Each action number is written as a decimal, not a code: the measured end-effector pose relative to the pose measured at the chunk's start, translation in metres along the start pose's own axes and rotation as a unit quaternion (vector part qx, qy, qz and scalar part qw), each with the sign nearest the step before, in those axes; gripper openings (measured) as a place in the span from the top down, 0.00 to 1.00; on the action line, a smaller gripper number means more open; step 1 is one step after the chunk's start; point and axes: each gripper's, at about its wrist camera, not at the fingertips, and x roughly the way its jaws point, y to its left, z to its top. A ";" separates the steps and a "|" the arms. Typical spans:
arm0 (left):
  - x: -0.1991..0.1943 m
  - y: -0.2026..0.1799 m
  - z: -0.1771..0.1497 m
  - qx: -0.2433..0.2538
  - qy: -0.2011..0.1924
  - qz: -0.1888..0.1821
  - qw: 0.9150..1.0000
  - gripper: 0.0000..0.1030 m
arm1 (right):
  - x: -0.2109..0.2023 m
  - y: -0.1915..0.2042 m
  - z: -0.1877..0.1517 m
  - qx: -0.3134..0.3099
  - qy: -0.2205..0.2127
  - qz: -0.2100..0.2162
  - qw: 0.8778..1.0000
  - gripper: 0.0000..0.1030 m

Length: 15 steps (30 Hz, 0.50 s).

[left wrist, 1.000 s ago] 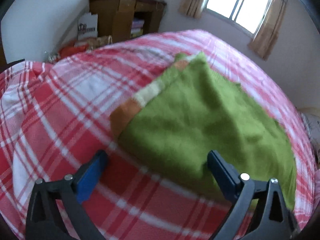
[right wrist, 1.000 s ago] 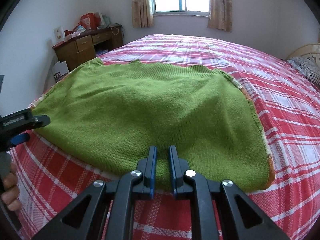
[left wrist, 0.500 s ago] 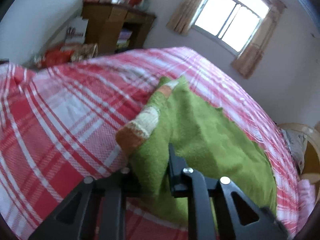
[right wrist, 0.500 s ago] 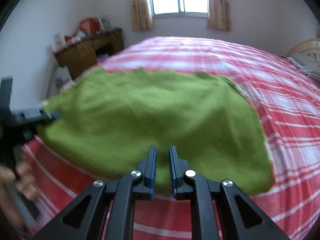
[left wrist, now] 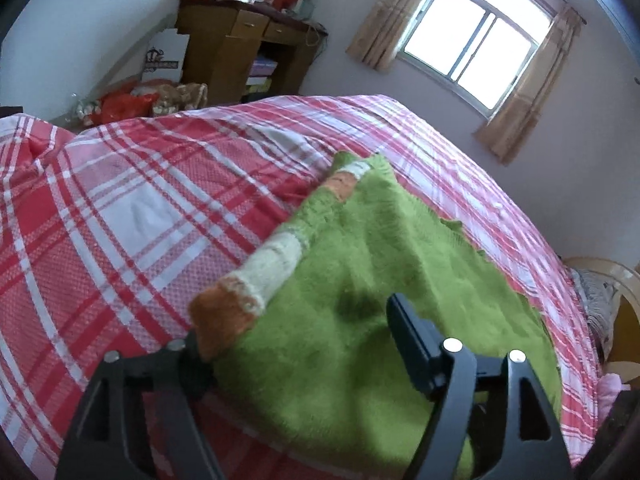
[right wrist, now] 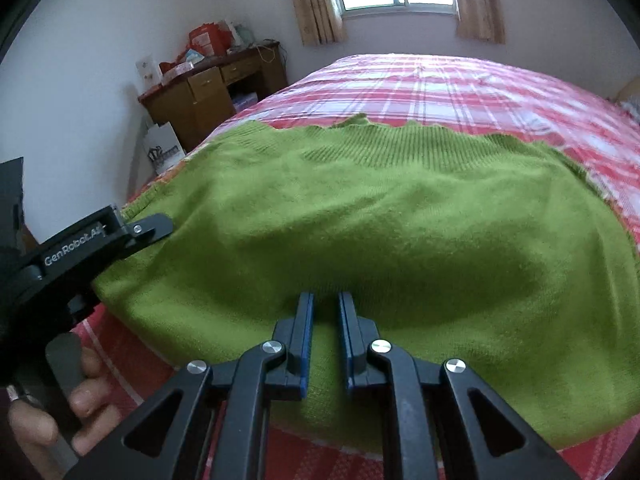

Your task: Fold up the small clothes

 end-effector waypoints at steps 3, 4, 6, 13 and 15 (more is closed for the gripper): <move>0.002 -0.003 0.003 -0.002 -0.003 0.002 1.000 0.70 | 0.000 0.000 0.001 -0.004 -0.001 -0.003 1.000 0.88; 0.003 -0.002 0.005 -0.014 0.001 -0.006 1.000 0.75 | 0.000 -0.001 0.001 -0.005 -0.002 -0.005 1.000 0.88; 0.000 -0.006 0.009 -0.011 0.000 -0.002 1.000 0.77 | 0.000 -0.001 0.001 -0.004 -0.002 -0.002 1.000 0.88; -0.023 -0.079 0.012 0.141 -0.052 0.033 0.988 0.80 | -0.008 -0.008 -0.001 0.031 -0.009 0.031 0.999 0.88; -0.030 -0.102 0.008 0.187 -0.066 0.028 0.980 0.80 | -0.023 -0.024 -0.002 0.068 -0.027 0.036 0.997 0.88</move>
